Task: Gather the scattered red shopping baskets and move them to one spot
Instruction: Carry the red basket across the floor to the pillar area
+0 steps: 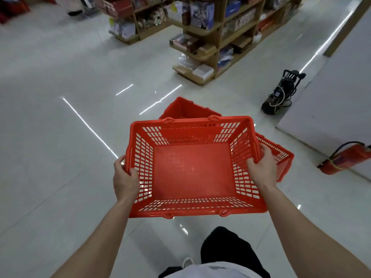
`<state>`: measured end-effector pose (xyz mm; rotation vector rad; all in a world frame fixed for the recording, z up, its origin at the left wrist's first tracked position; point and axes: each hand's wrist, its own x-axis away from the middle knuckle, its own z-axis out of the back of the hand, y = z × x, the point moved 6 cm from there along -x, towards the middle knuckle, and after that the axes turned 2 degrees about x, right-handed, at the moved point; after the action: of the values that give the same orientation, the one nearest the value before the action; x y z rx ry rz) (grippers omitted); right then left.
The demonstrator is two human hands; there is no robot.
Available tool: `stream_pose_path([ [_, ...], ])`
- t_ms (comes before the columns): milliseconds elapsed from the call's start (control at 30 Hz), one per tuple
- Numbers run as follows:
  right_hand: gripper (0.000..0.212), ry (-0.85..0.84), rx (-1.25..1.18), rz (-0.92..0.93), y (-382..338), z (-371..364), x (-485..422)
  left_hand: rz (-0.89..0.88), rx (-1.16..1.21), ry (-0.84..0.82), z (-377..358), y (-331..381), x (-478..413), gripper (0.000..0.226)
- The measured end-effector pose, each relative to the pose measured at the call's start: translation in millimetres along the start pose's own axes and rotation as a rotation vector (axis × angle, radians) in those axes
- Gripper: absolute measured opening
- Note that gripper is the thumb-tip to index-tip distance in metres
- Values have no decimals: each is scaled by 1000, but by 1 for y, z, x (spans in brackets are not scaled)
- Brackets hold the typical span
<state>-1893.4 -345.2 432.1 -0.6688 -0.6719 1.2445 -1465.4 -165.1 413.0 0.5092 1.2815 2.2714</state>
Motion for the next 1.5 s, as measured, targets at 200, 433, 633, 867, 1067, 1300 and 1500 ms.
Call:
stream_pose_path([
  [200,57,-39,-4,-18,-26,-67,-116,-17,-30,14,-68,28,-105,35],
  [433,53,-99,-39,-77,-53,-137,-257,32,-108,18,-152,75,-222,33],
  [633,53,-74,-44,-169,-71,-181,-345,67,-136,-106,-224,110,-326,36],
  [867,58,-12,-25,-364,-61,-244,-393,101,-150,-340,-314,111,-449,43],
  [1067,60,121,-29,-603,-47,-291,-399,79,-212,-545,-387,105,-543,45],
  [1300,57,120,-85,-704,-23,-336,-417,135,-249,-680,-460,77,-598,45],
  [1500,59,22,-96,-770,17,-372,-430,271,-333,-833,-505,33,-615,51],
])
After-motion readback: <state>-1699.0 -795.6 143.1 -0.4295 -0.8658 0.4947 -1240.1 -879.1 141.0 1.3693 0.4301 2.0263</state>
